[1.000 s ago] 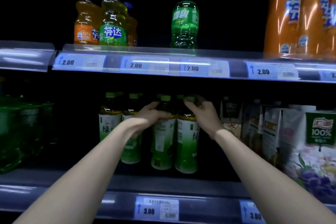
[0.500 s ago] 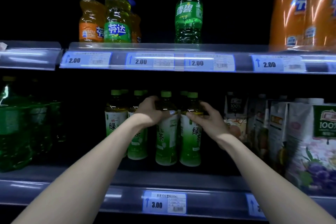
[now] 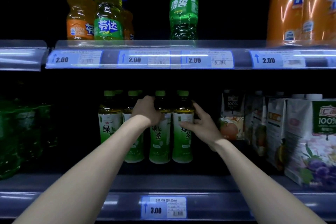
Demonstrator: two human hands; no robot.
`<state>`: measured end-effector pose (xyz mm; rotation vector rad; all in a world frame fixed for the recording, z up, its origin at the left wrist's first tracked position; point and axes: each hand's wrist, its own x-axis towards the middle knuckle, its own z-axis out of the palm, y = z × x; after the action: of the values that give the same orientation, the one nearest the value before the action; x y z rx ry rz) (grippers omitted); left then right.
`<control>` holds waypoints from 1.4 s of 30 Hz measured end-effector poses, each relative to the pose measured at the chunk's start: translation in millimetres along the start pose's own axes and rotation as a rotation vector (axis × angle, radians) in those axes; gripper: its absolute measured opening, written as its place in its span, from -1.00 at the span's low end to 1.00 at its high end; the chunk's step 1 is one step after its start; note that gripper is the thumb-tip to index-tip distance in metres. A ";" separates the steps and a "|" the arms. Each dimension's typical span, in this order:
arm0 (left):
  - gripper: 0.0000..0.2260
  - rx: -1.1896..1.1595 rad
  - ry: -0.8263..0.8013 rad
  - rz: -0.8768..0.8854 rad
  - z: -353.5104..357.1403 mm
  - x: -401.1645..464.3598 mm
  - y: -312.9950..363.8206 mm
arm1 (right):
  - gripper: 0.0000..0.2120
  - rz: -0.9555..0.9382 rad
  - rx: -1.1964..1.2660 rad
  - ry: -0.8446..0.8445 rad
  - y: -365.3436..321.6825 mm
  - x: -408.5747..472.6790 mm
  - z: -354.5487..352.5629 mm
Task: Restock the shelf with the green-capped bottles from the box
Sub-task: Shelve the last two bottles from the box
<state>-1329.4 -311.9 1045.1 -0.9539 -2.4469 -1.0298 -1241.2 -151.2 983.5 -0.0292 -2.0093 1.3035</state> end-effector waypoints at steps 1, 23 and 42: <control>-0.54 0.014 0.008 0.013 2.0 0.1 -0.1 | -0.20 0.020 0.033 -0.021 3.1 -1.1 -1.4; -0.50 0.354 0.072 0.207 -0.1 -0.9 -7.2 | -0.25 0.123 0.066 0.040 22.1 -15.0 8.5; -0.82 -0.321 -0.047 0.253 -9.4 -206.5 -119.4 | -0.81 0.053 -0.124 0.349 -30.1 -182.8 92.8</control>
<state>-1261.2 -474.8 884.6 -1.3611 -2.1603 -1.3415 -1150.4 -309.3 885.1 -0.3464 -1.7939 1.1160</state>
